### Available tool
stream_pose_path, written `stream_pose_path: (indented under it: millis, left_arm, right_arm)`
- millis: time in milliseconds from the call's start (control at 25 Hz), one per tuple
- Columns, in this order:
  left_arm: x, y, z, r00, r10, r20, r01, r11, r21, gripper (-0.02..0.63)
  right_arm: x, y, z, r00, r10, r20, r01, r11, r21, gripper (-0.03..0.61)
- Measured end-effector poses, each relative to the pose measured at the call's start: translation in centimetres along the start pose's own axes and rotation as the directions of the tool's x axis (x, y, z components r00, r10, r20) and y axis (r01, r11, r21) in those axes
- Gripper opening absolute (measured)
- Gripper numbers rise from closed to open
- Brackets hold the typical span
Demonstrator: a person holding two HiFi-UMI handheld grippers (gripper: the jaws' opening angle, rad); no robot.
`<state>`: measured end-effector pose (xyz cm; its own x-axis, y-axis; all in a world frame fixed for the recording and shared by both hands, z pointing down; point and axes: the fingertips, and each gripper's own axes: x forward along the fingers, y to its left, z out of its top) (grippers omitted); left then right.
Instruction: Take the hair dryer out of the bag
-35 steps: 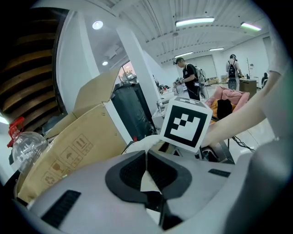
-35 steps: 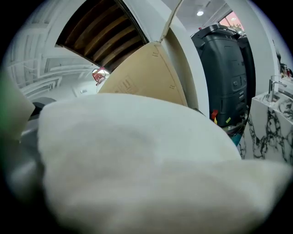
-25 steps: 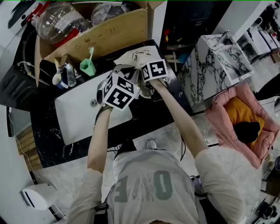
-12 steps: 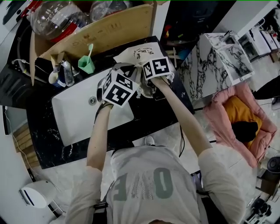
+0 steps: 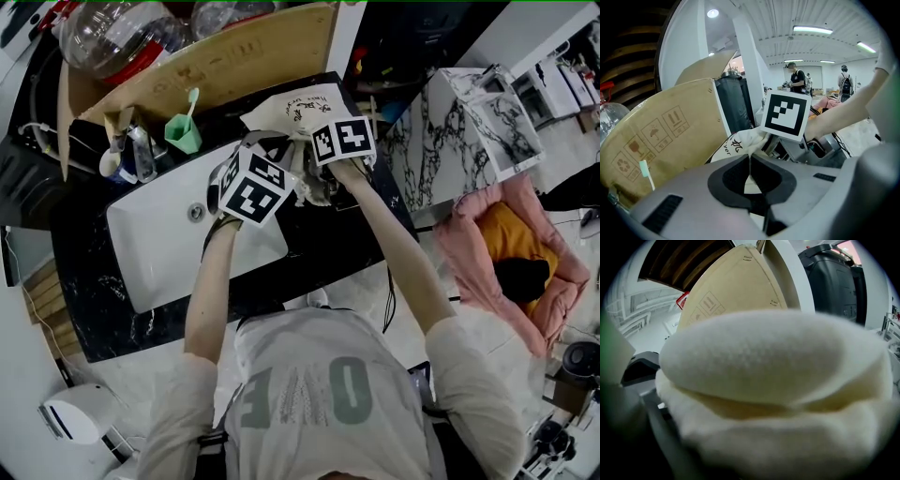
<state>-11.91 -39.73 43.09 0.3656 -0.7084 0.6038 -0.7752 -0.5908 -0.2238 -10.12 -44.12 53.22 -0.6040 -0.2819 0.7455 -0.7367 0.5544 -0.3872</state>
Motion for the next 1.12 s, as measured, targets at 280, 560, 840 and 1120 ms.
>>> stream_pose_path:
  millis: [280, 560, 840, 1120]
  left_arm:
    - [0.2, 0.2, 0.1, 1.0, 0.019, -0.004, -0.019, 0.999, 0.027, 0.037]
    - [0.4, -0.1, 0.2, 0.998, 0.064, -0.029, -0.061, 0.994, 0.089, 0.037]
    - [0.1, -0.1, 0.4, 0.994, 0.104, -0.035, -0.1, 0.99, 0.103, 0.037]
    - [-0.6, -0.7, 1.0, 0.993, 0.119, -0.019, -0.116, 0.989, 0.093, 0.037]
  right_arm:
    - [-0.8, 0.8, 0.6, 0.995, 0.086, 0.059, -0.093, 0.987, 0.134, 0.278]
    - [-2.6, 1.1, -0.3, 0.991, 0.104, 0.084, -0.119, 0.975, 0.19, 0.278]
    - [-5.3, 2.0, -3.0, 0.99, 0.108, 0.092, -0.122, 0.978, 0.169, 0.278]
    - [-9.1, 3.4, -6.8, 0.989, 0.107, 0.099, -0.121, 0.982, 0.142, 0.278]
